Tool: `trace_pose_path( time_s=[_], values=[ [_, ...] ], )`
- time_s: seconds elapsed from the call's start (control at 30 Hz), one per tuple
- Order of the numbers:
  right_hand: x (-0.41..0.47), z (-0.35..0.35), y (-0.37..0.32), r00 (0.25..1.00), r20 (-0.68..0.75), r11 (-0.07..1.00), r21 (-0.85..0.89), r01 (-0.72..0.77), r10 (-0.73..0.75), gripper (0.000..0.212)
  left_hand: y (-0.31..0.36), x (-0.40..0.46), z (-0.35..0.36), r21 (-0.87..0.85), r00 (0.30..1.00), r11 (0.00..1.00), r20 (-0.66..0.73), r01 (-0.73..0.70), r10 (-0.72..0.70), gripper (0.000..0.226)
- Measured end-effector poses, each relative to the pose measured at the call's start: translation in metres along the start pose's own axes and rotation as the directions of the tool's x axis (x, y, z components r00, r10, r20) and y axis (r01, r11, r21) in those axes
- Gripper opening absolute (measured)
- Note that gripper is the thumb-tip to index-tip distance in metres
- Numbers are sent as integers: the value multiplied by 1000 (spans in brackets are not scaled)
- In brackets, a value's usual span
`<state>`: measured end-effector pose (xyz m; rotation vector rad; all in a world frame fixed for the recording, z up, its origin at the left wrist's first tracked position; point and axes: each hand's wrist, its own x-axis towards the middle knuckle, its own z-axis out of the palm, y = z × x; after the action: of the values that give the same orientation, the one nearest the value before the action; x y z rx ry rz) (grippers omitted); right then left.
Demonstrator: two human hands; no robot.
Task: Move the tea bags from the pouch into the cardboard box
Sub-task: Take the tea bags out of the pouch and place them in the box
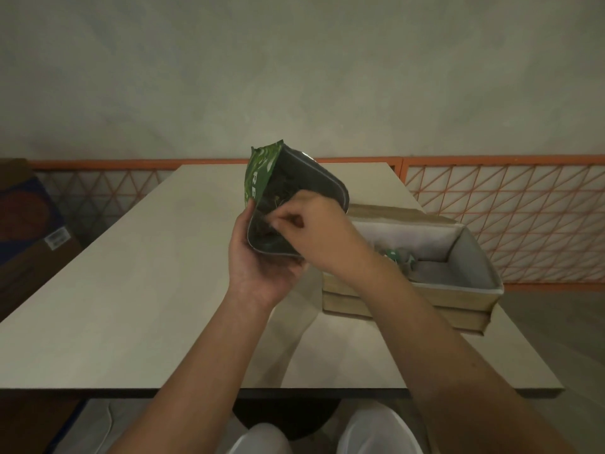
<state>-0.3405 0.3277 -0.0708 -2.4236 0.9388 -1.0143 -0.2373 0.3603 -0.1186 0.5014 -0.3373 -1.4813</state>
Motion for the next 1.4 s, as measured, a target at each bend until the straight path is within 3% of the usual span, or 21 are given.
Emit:
trace_pose_path(
  time_s=[0.2, 0.33, 0.5, 0.67, 0.83, 1.07, 1.17, 1.23, 1.4],
  values=[
    [35, 21, 1, 971, 196, 953, -294, -77, 139, 38, 6, -2, -2, 26, 1000, 1000, -4, 0, 0, 57],
    [35, 27, 3, 927, 310, 944, -311, -111, 211, 39, 8, -1, -2, 33, 1000, 999, -5, 22, -22, 58],
    [24, 20, 2, 955, 257, 973, -209, -97, 150, 7, 7, 0, -6, 37, 1000, 999, 5, 14, -15, 58],
    [3, 1, 2, 976, 199, 996, -12, -83, 84, 9, 5, 3, -6, 23, 1000, 1000, 13, 18, -18, 56],
    [-16, -24, 17, 996, 11, 978, 187, -92, 92, 36, -4, 1, -1, 42, 999, 999, 30, 12, -13, 55],
    [-39, -66, 36, 924, -296, 833, 552, -41, 242, 22, -6, 6, 1, -6, 999, 1000, 30, 16, -16, 65],
    [-44, -74, 52, 885, -338, 846, 522, -108, 321, 30, -6, 6, 0, -45, 999, 999, 42, 21, -19, 64],
    [-48, -72, 63, 891, -267, 857, 469, -213, 368, 36, -7, 6, 0, -48, 999, 999, 45, 21, -19, 64],
    [-51, -50, 82, 881, -86, 867, 241, -435, 466, 9, -11, 5, 1, -48, 997, 998, 72, 36, -33, 66]
  ],
)
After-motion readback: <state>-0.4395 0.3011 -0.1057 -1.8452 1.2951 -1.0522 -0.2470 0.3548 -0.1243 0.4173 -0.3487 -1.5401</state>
